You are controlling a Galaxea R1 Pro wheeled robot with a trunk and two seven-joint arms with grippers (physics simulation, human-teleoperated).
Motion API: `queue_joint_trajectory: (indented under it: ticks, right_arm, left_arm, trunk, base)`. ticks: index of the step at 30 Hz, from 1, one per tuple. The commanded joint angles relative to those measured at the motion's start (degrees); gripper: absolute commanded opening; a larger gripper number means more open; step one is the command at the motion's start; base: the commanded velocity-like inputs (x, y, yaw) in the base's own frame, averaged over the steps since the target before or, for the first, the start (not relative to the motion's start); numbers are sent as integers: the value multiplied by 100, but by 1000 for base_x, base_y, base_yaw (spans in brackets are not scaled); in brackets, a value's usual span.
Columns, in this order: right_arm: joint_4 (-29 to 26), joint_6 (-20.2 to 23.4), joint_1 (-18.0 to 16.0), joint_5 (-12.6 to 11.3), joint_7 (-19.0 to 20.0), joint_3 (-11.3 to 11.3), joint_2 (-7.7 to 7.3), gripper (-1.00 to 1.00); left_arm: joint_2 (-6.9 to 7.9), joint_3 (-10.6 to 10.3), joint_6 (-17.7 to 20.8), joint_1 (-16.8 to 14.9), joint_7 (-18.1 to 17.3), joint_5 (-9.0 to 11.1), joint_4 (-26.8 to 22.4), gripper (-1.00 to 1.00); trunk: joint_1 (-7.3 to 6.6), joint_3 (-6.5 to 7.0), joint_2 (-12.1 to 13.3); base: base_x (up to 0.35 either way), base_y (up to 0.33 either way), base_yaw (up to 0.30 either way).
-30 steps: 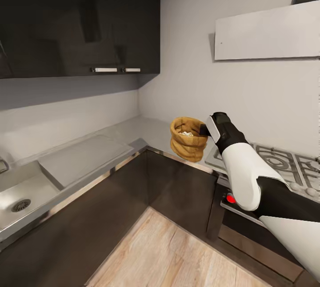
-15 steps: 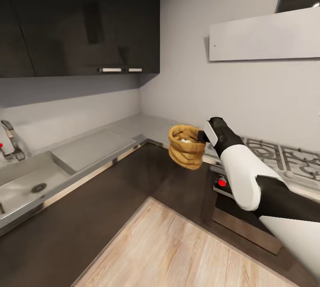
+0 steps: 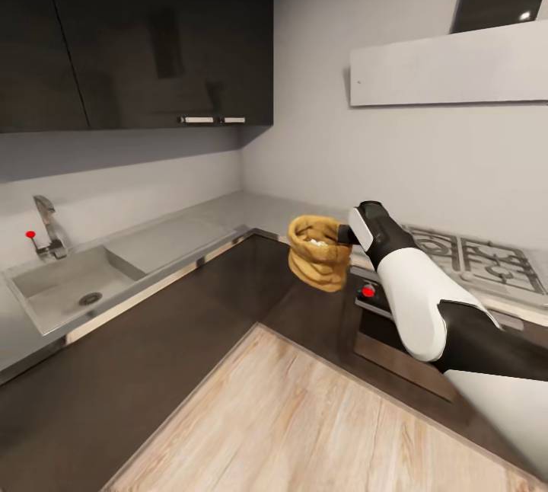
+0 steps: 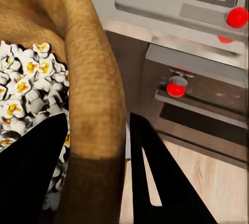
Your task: In the kitchen, take the popcorn bag from the countertop, put it into the microwave, and heat it until the popcorn is cooked so the cooked popcorn ends up inside the bag.
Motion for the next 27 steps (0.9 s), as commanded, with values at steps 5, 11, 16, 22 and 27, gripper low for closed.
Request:
queue_joint_trajectory:
  ticks: [5, 11, 16, 22, 27]
  right_arm:
    - [103, 40, -4, 6, -33, -32, -1, -100]
    - [456, -3, -4, 7, -209, -32, -124, -100]
    - [510, -16, -4, 6, -223, -32, -176, -100]
    - [541, -30, -4, 6, -224, -32, -177, -100]
    - [546, -45, -4, 2, -224, -32, -178, -100]
  left_arm:
    - [-1, 16, -7, 2, 5, 16, -8, 100]
    - [8, 22, -7, 2, 5, 53, -8, 100]
    - [11, 32, -7, 2, 5, 62, -9, 100]
    - [16, 34, -7, 2, 5, 68, -10, 100]
    - [14, 15, -7, 2, 5, 60, -13, 100]
  trunk:
    - [-3, -6, -5]
    - [-3, -6, -5]
    - [-3, -6, -5]
    - [-3, -6, -5]
    - [-3, -6, -5]
  base:
    - [-345, 0, -21]
    - [-345, 0, -271]
    - [-206, 0, -287]
    - [-9, 0, -288]
    - [0, 0, -288]
